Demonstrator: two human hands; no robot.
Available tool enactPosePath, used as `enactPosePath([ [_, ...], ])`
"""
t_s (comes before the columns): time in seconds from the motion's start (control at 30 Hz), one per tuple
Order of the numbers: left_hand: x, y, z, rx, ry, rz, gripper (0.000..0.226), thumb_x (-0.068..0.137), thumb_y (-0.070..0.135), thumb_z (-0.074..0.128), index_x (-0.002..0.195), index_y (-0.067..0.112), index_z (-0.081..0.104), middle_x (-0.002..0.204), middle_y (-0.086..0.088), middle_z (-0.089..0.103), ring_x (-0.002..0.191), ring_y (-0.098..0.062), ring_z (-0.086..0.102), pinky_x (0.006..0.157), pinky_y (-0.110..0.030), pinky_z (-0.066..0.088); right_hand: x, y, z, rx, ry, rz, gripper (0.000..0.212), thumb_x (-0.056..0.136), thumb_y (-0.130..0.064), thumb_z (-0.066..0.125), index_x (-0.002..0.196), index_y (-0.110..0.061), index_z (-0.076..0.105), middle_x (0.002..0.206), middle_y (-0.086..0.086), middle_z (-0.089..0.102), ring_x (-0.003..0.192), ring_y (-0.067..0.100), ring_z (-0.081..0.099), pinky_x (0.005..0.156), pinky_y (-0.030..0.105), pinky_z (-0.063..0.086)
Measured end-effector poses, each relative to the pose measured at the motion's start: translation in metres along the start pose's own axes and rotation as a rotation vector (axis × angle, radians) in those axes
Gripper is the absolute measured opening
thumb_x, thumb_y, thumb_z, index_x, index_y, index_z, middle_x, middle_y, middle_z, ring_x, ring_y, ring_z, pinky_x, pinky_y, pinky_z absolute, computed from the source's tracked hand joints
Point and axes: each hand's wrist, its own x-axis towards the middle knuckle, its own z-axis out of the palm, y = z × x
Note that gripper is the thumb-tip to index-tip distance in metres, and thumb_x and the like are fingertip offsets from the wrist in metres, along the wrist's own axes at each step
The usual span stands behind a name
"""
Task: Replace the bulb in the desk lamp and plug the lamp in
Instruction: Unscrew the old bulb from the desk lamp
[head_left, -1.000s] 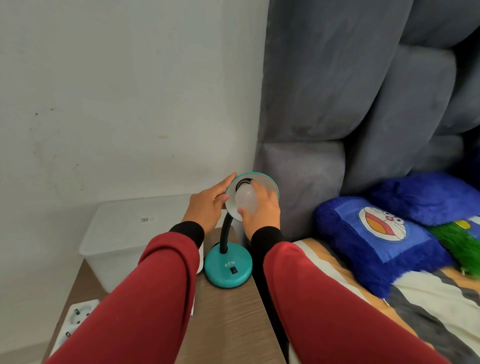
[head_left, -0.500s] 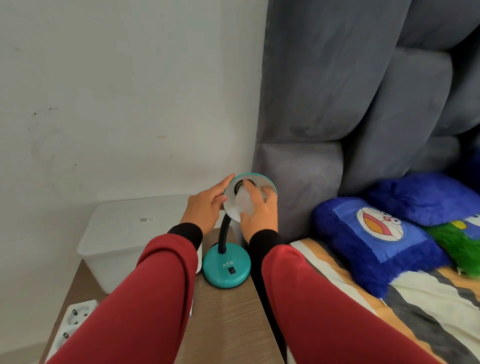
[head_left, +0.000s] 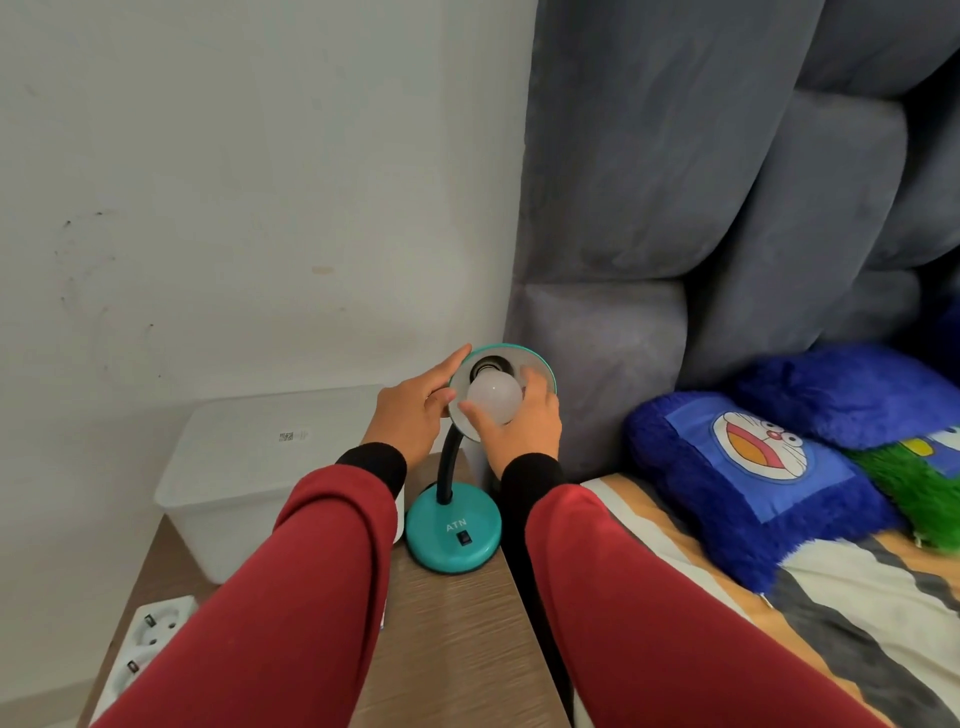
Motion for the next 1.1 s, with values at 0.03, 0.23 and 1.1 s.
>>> enactPosePath([
  [0.03,-0.0002,-0.0004,-0.0002,-0.002,0.001,-0.002,0.051,0.100,0.014,0.039,0.141,0.044,0.034,0.125,-0.004,0.064,0.106,-0.016,0.064,0.099,-0.018,0.037,0.0007,0.0002,-0.0003,-0.020,0.000,-0.004,0.074,0.080,-0.031,0.070,0.142,-0.019,0.031,0.143,0.010,0.032,0.129,0.028,0.040,0.104,0.033,0.036],
  [0.23,0.0009,-0.0017,0.0005,-0.002,0.008,0.002,0.051,0.100,0.013,0.039,0.140,0.044,0.034,0.123,-0.006,0.065,0.104,-0.019,0.065,0.095,-0.016,0.038,0.0000,-0.0024,0.0004,-0.155,-0.024,-0.152,0.062,0.085,-0.013,0.063,0.141,-0.021,0.038,0.145,0.000,0.034,0.130,0.020,0.040,0.105,0.023,0.032],
  [1.1,0.0009,-0.0016,-0.0004,0.003,0.003,0.000,0.051,0.100,0.014,0.038,0.141,0.043,0.033,0.119,-0.003,0.067,0.106,-0.017,0.065,0.097,-0.016,0.036,-0.0009,-0.0027,-0.0001,-0.151,-0.005,-0.050,0.064,0.085,-0.015,0.064,0.141,-0.021,0.035,0.145,0.005,0.035,0.127,0.027,0.043,0.104,0.031,0.037],
])
